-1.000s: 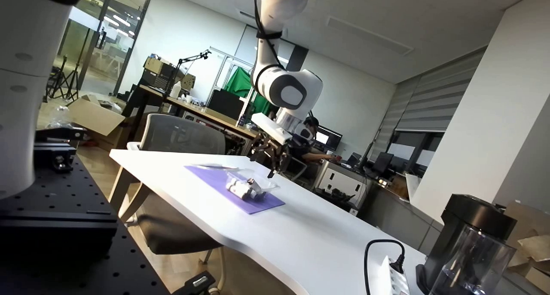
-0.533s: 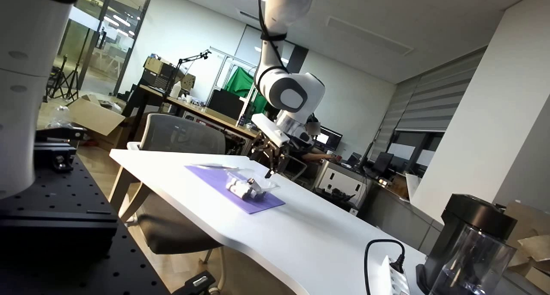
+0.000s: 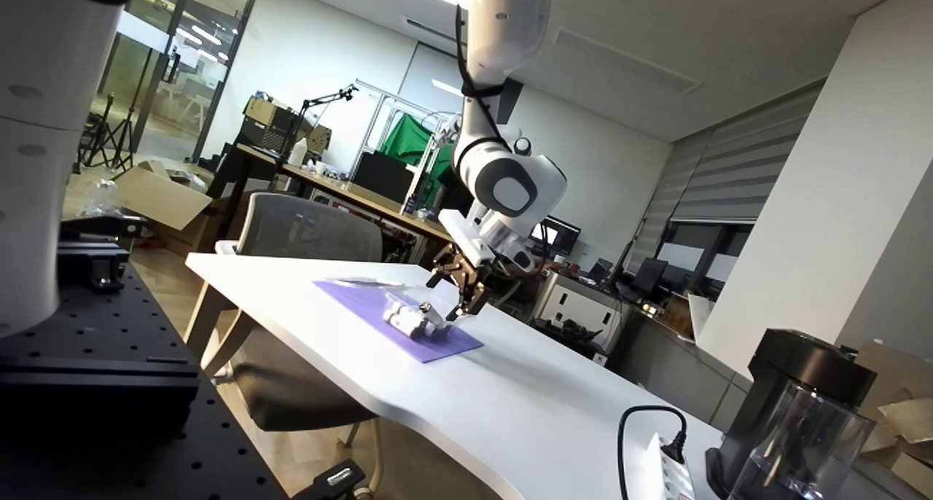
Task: Pick an object from the plastic box and put it on the table
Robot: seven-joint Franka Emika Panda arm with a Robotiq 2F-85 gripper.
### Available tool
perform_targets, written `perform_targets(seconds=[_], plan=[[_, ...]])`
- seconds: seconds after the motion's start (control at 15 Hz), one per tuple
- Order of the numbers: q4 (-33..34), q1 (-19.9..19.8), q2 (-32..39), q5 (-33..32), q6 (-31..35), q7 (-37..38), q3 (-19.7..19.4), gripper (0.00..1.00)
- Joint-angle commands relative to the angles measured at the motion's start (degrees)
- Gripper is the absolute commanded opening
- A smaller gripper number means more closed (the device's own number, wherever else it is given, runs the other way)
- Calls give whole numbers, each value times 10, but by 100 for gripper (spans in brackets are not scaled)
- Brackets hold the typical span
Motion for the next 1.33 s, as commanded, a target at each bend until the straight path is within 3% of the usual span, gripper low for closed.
perform_targets(seconds=[0.0, 0.73, 0.8, 0.87, 1.27], plan=[[61, -2, 34, -1, -51, 30, 3, 100], [92, 21, 57, -15, -91, 35, -1, 100], [93, 23, 59, -16, -92, 35, -1, 75], [93, 28, 61, -20, -93, 37, -3, 74], [107, 37, 69, -41, -109, 54, -9, 32]])
